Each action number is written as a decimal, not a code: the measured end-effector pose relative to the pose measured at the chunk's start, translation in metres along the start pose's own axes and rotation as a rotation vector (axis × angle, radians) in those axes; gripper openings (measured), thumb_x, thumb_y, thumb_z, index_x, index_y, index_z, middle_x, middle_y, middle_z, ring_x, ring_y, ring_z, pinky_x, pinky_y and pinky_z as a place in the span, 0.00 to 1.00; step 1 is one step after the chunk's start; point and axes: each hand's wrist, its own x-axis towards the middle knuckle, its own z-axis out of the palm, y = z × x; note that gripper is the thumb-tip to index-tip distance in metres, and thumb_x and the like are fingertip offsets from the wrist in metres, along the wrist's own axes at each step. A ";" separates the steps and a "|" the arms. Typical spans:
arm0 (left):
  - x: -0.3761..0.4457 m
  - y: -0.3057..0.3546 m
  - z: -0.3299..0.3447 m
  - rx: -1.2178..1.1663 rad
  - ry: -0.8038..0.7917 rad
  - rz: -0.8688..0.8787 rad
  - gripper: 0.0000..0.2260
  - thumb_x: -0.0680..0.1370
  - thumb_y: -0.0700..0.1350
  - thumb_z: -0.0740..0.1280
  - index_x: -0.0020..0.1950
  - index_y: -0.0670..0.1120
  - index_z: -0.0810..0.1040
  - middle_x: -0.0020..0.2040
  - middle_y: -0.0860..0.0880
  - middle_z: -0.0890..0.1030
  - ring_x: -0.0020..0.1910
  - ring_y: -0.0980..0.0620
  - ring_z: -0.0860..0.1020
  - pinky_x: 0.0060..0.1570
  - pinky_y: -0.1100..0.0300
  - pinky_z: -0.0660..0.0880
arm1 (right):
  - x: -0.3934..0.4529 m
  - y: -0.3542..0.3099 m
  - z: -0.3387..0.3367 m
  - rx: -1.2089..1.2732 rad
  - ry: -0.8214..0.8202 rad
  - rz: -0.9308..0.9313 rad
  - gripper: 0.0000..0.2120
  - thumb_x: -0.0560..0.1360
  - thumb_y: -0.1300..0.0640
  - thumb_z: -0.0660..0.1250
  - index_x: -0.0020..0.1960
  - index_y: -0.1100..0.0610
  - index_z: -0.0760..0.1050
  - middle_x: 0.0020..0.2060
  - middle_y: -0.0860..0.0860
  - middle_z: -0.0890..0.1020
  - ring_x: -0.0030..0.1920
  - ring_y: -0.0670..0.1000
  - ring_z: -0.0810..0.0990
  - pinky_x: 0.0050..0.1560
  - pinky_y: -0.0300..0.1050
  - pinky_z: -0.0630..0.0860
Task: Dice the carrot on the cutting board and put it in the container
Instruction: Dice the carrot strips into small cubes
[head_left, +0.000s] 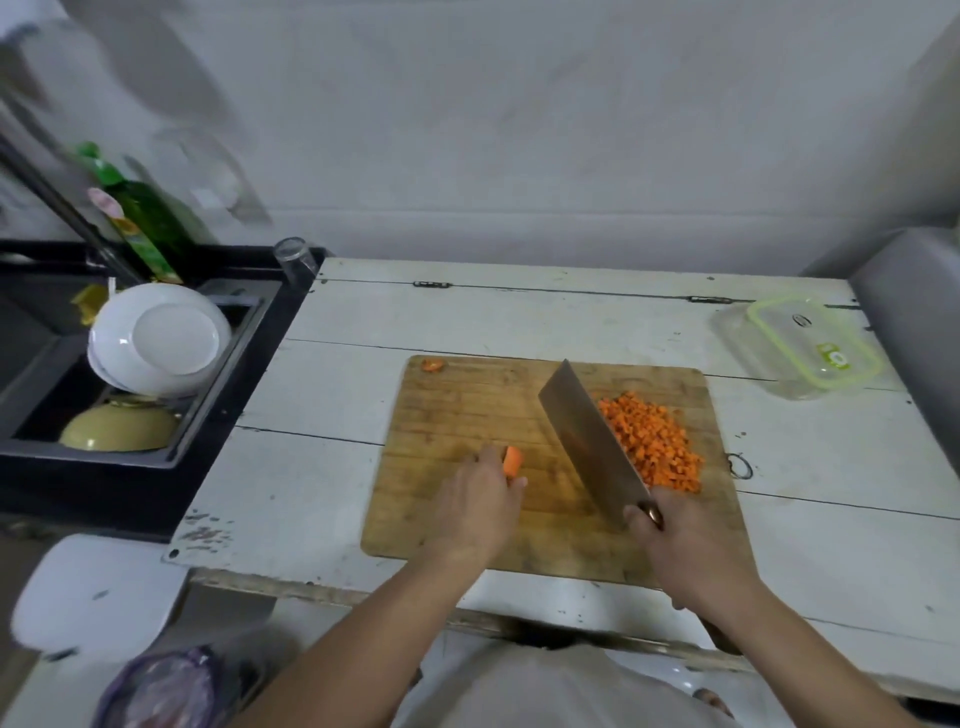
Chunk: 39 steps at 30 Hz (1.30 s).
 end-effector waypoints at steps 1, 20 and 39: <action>0.002 0.000 -0.003 -0.008 -0.006 -0.045 0.15 0.83 0.57 0.64 0.62 0.48 0.73 0.53 0.48 0.78 0.51 0.46 0.80 0.46 0.51 0.77 | 0.000 0.000 0.000 0.002 -0.004 0.002 0.07 0.83 0.50 0.61 0.52 0.51 0.75 0.37 0.53 0.79 0.29 0.54 0.80 0.22 0.48 0.77; -0.003 0.023 0.032 -1.108 -0.199 -0.570 0.05 0.82 0.41 0.69 0.48 0.43 0.76 0.38 0.42 0.85 0.39 0.45 0.86 0.46 0.47 0.85 | -0.020 0.007 0.029 -0.278 0.028 -0.113 0.11 0.84 0.47 0.56 0.53 0.50 0.75 0.34 0.46 0.74 0.35 0.51 0.72 0.29 0.41 0.61; 0.001 0.026 0.035 -1.054 -0.162 -0.549 0.04 0.82 0.41 0.69 0.54 0.42 0.77 0.38 0.41 0.86 0.35 0.46 0.86 0.42 0.48 0.85 | -0.025 0.017 0.023 -0.303 0.003 -0.180 0.11 0.83 0.47 0.57 0.44 0.49 0.67 0.29 0.48 0.74 0.33 0.55 0.75 0.33 0.50 0.68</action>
